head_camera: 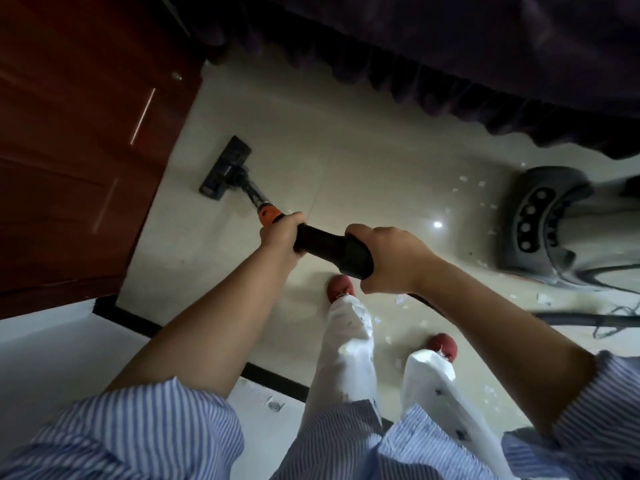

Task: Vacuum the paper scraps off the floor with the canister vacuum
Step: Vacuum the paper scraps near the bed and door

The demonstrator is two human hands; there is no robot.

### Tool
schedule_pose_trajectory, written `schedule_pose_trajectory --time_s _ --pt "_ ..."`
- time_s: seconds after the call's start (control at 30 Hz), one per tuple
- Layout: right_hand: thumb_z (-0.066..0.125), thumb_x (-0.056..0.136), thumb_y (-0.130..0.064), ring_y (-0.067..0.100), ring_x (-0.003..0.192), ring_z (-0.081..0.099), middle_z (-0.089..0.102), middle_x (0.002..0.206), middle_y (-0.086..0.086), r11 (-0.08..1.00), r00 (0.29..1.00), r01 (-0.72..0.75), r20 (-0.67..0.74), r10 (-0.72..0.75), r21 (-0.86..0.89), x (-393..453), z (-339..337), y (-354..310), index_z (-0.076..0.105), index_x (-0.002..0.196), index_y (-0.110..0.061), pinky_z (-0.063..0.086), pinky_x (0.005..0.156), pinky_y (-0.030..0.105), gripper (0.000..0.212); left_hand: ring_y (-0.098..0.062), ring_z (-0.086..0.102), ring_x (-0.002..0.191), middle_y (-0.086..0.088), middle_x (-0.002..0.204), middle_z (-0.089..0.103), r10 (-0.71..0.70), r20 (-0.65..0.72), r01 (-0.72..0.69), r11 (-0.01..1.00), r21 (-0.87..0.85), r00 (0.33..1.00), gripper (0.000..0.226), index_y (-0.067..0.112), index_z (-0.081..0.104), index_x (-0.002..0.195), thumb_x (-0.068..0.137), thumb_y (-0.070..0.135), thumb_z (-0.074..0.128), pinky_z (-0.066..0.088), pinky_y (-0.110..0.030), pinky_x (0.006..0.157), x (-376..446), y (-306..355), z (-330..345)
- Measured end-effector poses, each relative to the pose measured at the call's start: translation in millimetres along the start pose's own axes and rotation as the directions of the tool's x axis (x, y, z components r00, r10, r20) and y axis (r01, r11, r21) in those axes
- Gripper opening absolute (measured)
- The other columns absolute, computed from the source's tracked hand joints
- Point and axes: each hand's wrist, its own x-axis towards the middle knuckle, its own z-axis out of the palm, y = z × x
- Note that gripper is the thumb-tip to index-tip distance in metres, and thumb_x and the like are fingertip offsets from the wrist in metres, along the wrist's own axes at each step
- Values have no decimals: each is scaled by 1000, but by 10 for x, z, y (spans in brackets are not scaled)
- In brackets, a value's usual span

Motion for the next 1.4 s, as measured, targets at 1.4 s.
schedule_pose_trajectory --time_s 1.4 --pt "68 72 -27 25 77 51 59 92 5 995 984 -84 -152 91 56 -281 -223 859 48 114 -17 41 63 27 48 -23 58 95 -14 115 58 28 63 -41 976 214 998 48 4 46 129 87 16 64 49 -29 75 -159 -29 1124"
